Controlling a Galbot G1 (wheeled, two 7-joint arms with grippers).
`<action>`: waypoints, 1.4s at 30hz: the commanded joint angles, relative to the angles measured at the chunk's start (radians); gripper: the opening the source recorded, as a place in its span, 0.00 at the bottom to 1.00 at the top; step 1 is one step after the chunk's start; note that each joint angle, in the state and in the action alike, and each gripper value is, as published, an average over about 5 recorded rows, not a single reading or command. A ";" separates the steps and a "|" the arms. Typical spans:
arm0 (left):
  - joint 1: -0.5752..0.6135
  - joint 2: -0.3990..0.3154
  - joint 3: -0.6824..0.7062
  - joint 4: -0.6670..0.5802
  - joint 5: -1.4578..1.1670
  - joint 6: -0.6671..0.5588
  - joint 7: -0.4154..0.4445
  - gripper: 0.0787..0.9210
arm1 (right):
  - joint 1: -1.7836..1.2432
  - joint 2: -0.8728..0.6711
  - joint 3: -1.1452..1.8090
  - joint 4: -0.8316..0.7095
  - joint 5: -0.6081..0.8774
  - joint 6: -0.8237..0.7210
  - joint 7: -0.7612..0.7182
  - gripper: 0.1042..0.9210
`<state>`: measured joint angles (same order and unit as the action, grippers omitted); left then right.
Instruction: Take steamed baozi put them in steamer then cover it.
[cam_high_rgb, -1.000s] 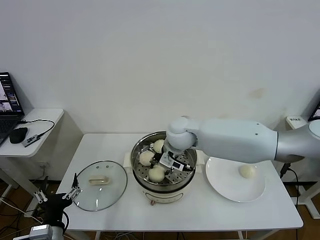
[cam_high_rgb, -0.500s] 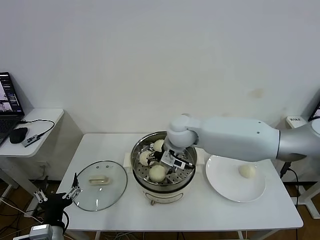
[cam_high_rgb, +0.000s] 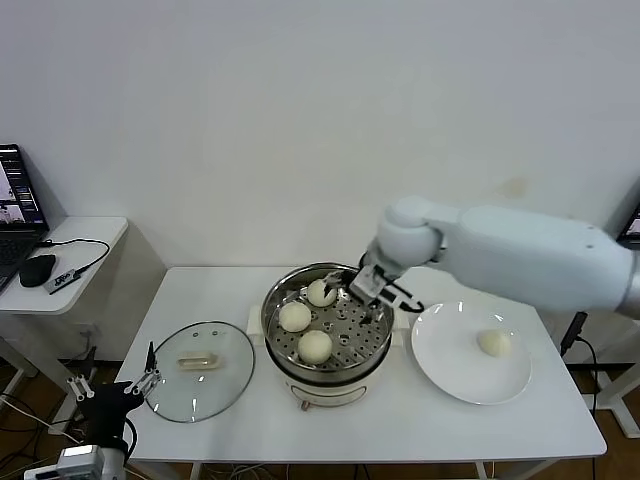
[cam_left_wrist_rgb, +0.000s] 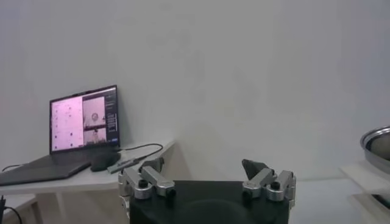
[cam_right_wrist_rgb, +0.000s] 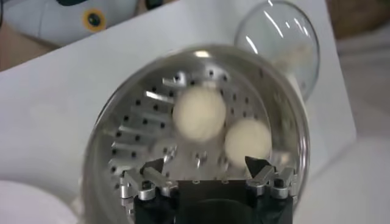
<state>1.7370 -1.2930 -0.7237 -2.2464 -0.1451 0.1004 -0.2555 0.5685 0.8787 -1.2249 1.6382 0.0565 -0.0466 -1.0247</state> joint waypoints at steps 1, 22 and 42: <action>-0.010 0.016 0.011 0.002 -0.003 0.003 0.002 0.88 | 0.023 -0.290 0.057 0.040 0.131 -0.271 -0.029 0.88; -0.036 0.026 0.031 0.015 -0.006 0.018 0.006 0.88 | -0.632 -0.543 0.515 -0.127 -0.198 -0.200 -0.047 0.88; -0.012 0.012 0.007 0.029 -0.002 0.017 0.005 0.88 | -0.823 -0.315 0.714 -0.453 -0.380 -0.113 -0.033 0.88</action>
<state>1.7239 -1.2809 -0.7150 -2.2214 -0.1472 0.1175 -0.2510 -0.1522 0.4817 -0.6037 1.3332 -0.2467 -0.1887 -1.0691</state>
